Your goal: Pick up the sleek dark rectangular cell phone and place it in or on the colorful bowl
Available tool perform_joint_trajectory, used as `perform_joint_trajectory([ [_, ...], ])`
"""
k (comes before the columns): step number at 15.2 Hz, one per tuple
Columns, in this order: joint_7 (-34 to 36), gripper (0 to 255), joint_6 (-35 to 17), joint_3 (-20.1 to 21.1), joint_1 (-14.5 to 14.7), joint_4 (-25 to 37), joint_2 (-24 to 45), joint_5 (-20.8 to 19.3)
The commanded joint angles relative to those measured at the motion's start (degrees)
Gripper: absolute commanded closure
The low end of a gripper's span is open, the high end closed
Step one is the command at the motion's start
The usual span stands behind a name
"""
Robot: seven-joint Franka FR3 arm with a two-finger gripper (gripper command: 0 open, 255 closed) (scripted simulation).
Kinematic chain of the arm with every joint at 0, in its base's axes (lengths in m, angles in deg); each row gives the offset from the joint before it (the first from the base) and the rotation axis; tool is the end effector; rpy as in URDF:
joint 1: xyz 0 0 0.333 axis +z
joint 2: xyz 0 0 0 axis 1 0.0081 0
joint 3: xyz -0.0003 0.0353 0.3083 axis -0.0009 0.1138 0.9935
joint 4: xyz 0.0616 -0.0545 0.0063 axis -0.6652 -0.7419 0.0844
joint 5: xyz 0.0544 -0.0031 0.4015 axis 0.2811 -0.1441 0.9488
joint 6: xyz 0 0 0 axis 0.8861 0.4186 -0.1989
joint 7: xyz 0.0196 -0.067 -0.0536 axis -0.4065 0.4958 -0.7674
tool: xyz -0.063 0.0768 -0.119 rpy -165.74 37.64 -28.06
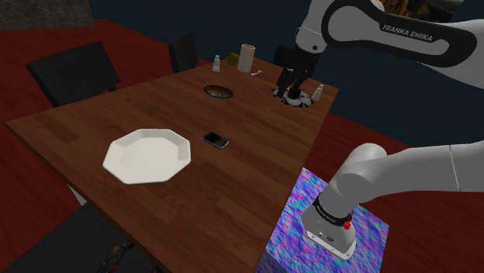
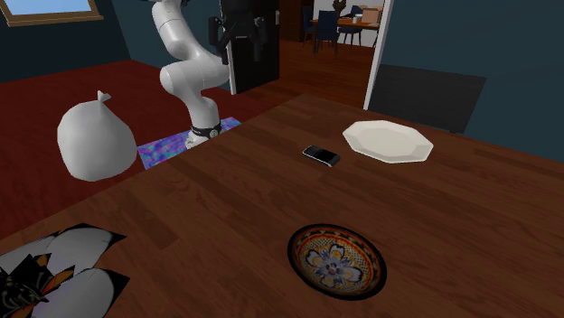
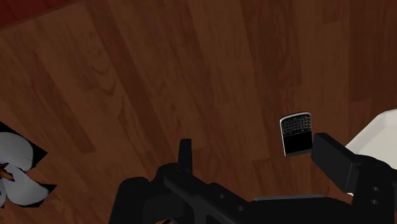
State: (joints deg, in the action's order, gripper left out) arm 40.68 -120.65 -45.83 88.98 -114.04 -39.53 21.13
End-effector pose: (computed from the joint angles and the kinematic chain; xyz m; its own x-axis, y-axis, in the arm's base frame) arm 0.3358 0.0042 0.5454 0.9909 -0.0629 0.1186 -0.0701 -0.9959 0.0574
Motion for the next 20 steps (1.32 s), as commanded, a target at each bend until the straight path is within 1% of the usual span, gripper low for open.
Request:
perform_joint_trajectory([
  [1,0.0,0,0.0,0.0,0.0,0.0,0.0,0.0],
  [6,-1.8,0,-10.8,0.6,2.2,-4.6,4.9,1.2],
  [11,-3.8,0,-21.6,1.3,4.4,-7.4,11.8,2.3],
  [15,-5.5,0,-30.1,2.1,6.1,-8.2,18.5,3.2],
  [20,-7.7,0,-40.0,3.1,8.2,-7.5,28.0,4.1],
])
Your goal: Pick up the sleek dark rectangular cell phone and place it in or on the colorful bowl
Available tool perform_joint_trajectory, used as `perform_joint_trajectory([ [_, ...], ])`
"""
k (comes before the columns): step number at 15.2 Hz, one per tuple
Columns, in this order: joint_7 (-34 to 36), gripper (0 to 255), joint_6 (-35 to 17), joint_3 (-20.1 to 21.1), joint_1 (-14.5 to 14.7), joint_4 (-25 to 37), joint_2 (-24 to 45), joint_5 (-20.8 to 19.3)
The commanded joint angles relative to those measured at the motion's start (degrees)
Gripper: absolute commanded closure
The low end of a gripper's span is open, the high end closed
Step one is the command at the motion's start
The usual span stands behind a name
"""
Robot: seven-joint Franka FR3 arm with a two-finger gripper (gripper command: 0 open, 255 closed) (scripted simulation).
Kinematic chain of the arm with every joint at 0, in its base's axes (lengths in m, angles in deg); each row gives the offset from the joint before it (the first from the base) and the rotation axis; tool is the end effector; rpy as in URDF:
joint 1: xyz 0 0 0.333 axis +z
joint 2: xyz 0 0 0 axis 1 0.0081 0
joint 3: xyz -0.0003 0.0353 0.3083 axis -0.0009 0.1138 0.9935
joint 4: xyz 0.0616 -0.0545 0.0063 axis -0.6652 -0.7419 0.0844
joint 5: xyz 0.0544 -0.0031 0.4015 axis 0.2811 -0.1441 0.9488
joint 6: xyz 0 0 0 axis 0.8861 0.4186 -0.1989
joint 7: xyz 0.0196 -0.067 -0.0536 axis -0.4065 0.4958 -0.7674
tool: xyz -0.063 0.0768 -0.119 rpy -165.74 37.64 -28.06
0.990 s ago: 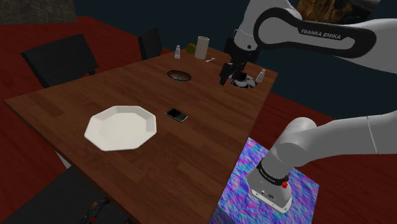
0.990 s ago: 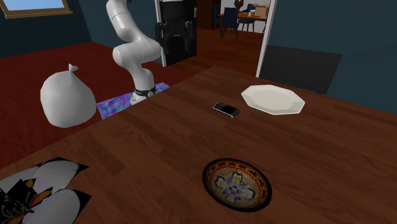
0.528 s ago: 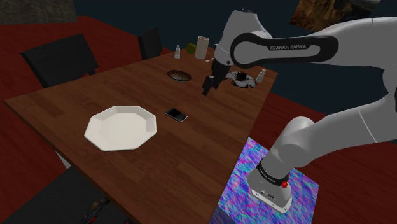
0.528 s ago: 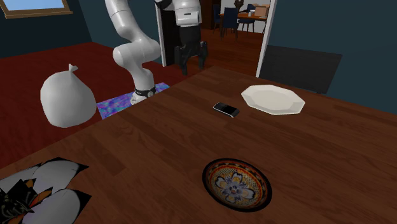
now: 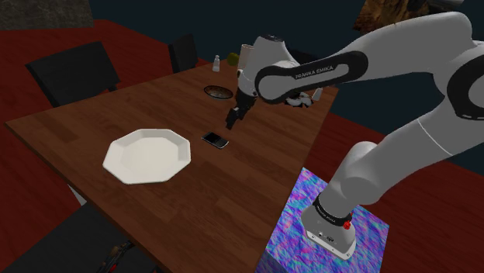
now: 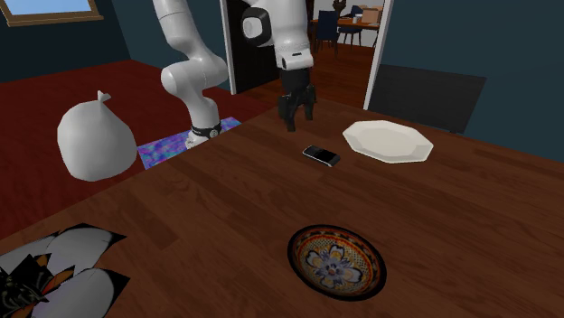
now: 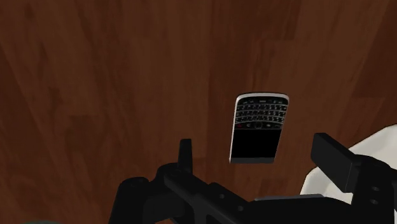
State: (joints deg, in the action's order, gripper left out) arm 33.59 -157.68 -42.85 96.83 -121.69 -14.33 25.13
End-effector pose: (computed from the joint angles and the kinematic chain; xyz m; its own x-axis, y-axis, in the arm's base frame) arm 0.4491 0.0976 0.3690 0.9560 0.2279 0.1846 0.2291 -0.9733 0.0149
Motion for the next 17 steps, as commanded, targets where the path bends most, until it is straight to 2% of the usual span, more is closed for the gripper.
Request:
perform_joint_trajectory([
  [1,-1.1,0,-4.9,0.4,0.7,0.5,4.8,0.3],
  [5,-2.8,0,-11.8,1.4,2.1,2.7,13.0,0.7],
  [13,-2.2,0,-18.0,1.7,2.0,2.5,19.0,-0.3],
  [17,-2.2,0,-18.0,1.7,2.0,2.5,19.0,-0.3],
])
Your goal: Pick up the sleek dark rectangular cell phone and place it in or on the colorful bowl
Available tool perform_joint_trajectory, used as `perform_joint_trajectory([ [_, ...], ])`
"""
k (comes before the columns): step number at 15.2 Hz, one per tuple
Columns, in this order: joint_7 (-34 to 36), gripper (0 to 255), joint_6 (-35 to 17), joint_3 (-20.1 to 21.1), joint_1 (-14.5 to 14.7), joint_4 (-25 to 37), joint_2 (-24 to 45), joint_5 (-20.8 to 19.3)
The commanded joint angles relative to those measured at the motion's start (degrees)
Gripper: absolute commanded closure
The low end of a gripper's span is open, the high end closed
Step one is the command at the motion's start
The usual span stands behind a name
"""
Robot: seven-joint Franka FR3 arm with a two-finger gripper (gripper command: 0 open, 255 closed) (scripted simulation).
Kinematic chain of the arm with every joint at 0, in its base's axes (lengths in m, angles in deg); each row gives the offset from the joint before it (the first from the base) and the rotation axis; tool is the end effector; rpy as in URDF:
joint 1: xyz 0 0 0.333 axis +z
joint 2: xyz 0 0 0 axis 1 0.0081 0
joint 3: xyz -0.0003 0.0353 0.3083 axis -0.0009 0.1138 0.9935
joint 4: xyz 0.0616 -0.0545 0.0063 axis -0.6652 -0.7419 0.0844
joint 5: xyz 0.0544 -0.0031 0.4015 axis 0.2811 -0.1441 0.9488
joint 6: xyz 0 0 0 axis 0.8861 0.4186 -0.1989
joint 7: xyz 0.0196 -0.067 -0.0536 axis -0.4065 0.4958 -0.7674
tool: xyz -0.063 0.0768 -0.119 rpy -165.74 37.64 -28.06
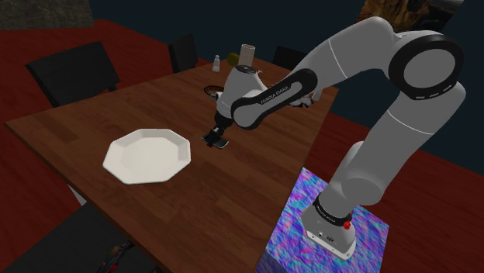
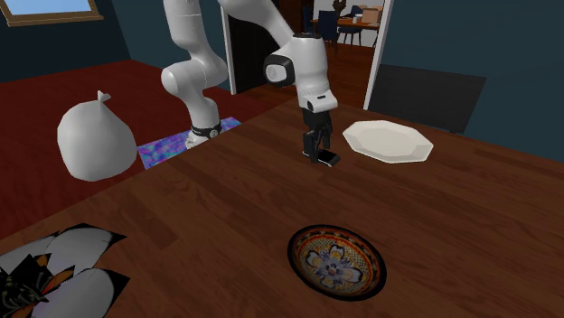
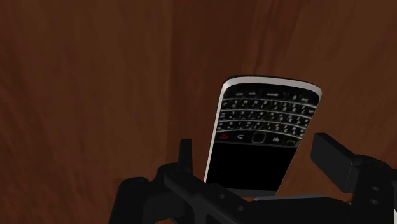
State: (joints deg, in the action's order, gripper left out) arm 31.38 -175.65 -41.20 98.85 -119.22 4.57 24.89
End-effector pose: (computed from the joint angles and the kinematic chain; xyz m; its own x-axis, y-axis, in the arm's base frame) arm 0.4918 0.1401 0.2654 0.9223 0.3229 0.2122 0.3293 -0.9442 0.0050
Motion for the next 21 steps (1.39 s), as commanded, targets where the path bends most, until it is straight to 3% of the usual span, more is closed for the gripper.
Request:
perform_joint_trajectory([
  [1,0.0,0,-0.1,0.0,0.0,0.0,0.1,0.0],
  [4,0.0,0,0.0,0.0,0.0,0.0,0.0,0.0],
  [5,0.0,255,0.0,0.0,0.0,0.0,0.0,0.0],
  [14,0.0,255,-0.1,0.0,0.0,0.0,0.1,0.0],
  [21,-0.4,255,5.7,-0.1,0.1,1.8,-4.0,0.6],
])
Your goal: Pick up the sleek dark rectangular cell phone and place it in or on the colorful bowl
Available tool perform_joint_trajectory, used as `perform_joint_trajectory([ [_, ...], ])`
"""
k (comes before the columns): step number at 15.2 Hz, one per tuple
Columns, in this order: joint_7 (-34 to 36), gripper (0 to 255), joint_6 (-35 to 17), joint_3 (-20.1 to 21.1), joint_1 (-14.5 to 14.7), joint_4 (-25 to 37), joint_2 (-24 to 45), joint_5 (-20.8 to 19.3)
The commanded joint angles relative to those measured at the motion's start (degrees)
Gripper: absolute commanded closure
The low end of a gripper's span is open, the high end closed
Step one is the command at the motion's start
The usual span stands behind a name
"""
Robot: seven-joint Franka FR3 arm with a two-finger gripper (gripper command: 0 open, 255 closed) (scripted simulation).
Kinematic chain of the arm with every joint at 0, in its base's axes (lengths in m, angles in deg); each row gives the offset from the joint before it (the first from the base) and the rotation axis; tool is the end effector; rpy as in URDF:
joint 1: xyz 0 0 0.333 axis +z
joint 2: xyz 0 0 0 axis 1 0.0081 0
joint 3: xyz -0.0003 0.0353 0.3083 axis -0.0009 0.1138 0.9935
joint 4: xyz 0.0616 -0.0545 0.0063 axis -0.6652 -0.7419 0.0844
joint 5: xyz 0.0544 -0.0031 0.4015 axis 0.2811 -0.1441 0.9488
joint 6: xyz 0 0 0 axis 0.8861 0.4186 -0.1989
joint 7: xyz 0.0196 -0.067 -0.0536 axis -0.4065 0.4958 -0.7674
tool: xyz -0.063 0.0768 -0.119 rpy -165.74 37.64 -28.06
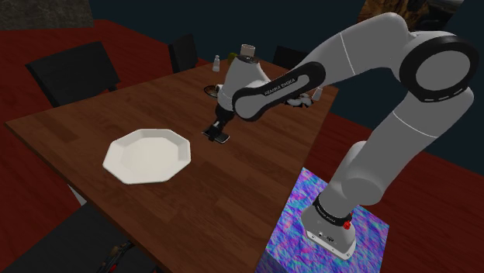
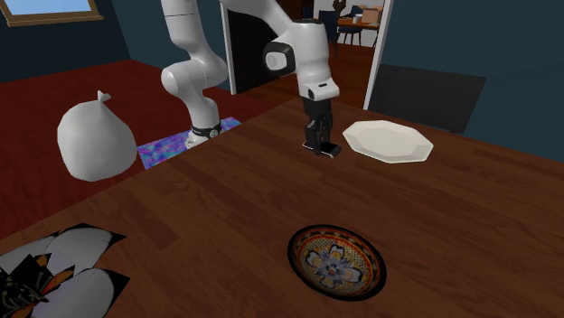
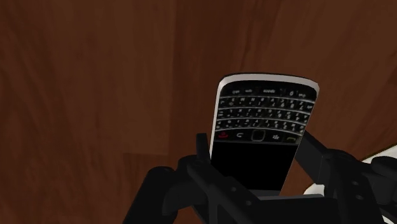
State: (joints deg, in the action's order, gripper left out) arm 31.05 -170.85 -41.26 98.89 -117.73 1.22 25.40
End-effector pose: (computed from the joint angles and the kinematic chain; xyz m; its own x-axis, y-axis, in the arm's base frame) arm 0.4932 0.1405 0.2969 0.9223 0.3228 0.2127 0.3293 -0.9442 0.0052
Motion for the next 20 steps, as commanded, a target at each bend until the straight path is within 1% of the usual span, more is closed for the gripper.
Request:
perform_joint_trajectory([
  [1,-0.1,255,1.8,0.0,0.0,0.6,-1.1,0.1],
  [16,-0.4,255,14.0,-0.4,0.1,6.7,-7.3,0.7],
  [17,-0.4,255,14.3,-0.4,0.1,6.8,-7.4,0.7],
  [20,-4.2,255,14.6,-2.7,-1.4,10.7,-3.8,0.7],
])
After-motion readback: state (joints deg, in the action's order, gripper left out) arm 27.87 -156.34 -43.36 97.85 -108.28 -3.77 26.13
